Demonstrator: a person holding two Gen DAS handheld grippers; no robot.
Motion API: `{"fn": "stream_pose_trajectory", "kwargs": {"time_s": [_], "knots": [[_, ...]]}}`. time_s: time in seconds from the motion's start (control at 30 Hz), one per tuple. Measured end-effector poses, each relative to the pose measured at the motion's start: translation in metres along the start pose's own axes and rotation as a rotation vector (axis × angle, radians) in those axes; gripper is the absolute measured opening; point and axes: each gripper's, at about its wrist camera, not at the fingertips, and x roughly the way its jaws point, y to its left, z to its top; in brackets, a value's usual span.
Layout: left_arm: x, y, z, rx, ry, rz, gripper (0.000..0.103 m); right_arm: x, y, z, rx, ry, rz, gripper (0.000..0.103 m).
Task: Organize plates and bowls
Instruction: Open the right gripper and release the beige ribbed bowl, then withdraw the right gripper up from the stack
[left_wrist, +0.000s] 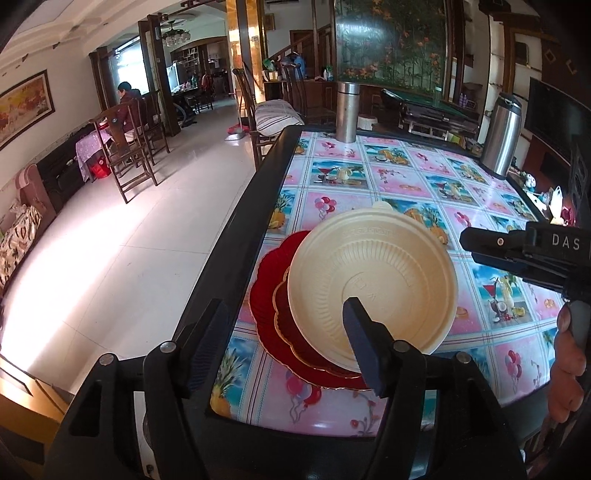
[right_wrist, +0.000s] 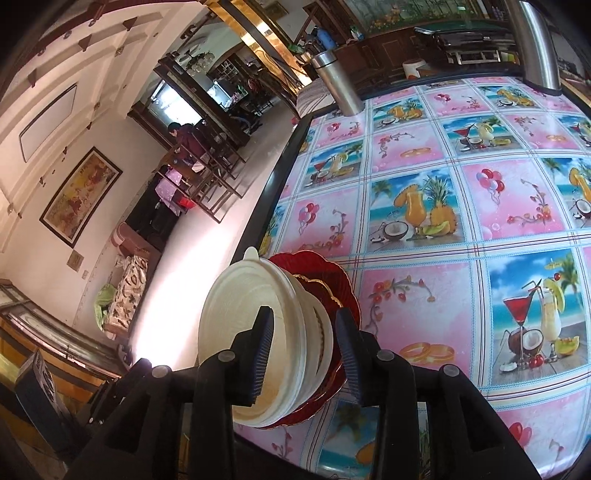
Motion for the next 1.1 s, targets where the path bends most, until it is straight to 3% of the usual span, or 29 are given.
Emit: {"fn": "stream_pose_trajectory", "kwargs": {"time_s": [0.2, 0.5, 0.93, 1.1], "knots": [[-0.006, 0.002, -0.001, -0.042, -0.045, 0.011, 0.067, -0.013, -0.006, -0.004, -0.02, -0.035, 0.043, 0.04], [-0.01, -0.017, -0.003, -0.018, -0.058, 0.017, 0.067, -0.028, -0.013, -0.01, -0.039, -0.084, 0.069, 0.04], [-0.015, -0.028, -0.005, -0.019, -0.062, 0.018, 0.067, -0.046, 0.011, -0.029, -0.192, -0.161, 0.101, 0.042], [-0.016, -0.029, -0.007, -0.033, -0.063, 0.035, 0.077, -0.049, 0.015, -0.037, -0.238, -0.175, 0.116, 0.043]]}}
